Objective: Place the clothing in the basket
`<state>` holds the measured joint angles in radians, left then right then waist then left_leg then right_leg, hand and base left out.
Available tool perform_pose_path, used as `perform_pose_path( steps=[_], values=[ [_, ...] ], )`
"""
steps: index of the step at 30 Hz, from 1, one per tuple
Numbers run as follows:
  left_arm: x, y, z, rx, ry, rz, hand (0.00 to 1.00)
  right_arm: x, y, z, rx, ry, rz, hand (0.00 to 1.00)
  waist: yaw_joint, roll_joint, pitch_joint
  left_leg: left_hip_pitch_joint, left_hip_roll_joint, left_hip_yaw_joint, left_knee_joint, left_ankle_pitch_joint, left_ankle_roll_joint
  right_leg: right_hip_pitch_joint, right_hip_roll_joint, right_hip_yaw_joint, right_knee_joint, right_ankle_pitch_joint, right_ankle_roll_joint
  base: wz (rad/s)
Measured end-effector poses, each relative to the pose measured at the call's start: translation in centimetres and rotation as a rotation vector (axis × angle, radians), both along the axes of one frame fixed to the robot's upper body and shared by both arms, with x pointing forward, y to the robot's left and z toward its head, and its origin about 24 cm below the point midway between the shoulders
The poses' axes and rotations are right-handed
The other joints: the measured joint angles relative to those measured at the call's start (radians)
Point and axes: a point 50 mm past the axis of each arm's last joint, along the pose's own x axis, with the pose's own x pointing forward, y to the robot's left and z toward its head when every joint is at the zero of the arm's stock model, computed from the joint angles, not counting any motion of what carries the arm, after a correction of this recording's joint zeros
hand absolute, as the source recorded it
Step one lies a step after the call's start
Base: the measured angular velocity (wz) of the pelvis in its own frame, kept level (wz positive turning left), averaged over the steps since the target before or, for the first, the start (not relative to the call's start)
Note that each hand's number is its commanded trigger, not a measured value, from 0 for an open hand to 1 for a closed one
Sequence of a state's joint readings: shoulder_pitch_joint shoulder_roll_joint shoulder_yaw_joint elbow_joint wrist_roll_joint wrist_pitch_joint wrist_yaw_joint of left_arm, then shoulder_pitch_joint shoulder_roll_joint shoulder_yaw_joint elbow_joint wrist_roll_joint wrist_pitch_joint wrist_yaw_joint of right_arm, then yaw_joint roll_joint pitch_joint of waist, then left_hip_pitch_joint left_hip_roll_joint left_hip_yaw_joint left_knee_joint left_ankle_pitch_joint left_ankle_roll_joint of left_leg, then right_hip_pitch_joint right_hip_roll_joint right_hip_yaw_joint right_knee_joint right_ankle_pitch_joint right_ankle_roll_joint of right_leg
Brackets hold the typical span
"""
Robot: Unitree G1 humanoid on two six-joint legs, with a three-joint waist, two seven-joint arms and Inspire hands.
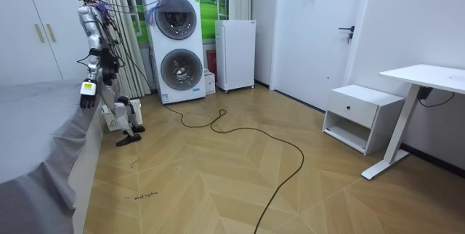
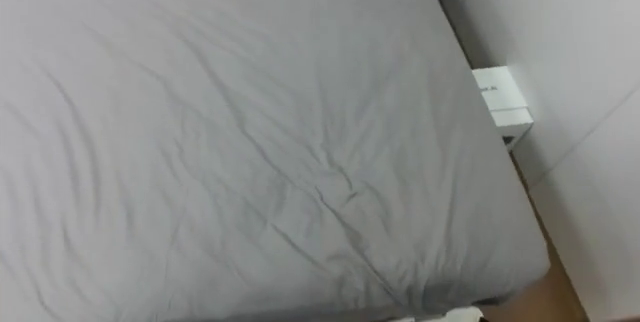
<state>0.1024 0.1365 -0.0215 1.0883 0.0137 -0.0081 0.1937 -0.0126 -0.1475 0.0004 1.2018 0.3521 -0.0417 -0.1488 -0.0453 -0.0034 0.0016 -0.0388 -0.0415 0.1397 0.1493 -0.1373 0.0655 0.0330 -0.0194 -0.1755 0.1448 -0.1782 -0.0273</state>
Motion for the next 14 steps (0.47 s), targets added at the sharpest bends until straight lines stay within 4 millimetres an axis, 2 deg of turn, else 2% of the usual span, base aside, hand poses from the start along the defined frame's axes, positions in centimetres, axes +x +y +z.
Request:
perform_pose_path(
  steps=[1,6,14],
  values=[
    [-0.1,0.0,0.0,0.000,0.003,0.001,0.00,-0.3,0.2,-0.1,0.001,0.012,0.023,0.00,0.000,-0.002,0.0005,0.008,-0.005,-0.012,-0.002,0.000,0.000,0.013,-0.009,-0.017,-0.011,-0.001,0.001,0.26],
    [-0.2,-0.2,-0.1,-0.005,0.000,0.001,0.00,-1.3,1.1,-0.6,0.042,0.063,0.085,0.00,0.028,-0.006,0.0040,0.028,-0.010,-0.026,-0.005,-0.006,0.002,0.036,-0.013,-0.028,-0.012,-0.010,0.006,0.10],
    [-1.0,-0.4,-0.2,-0.014,0.018,0.006,0.00,-2.9,1.8,-1.2,0.067,0.126,0.138,0.00,0.037,-0.010,0.0068,0.049,-0.014,-0.029,-0.005,-0.014,0.004,0.057,-0.011,-0.025,-0.012,-0.015,0.010,-0.01]
  ],
)
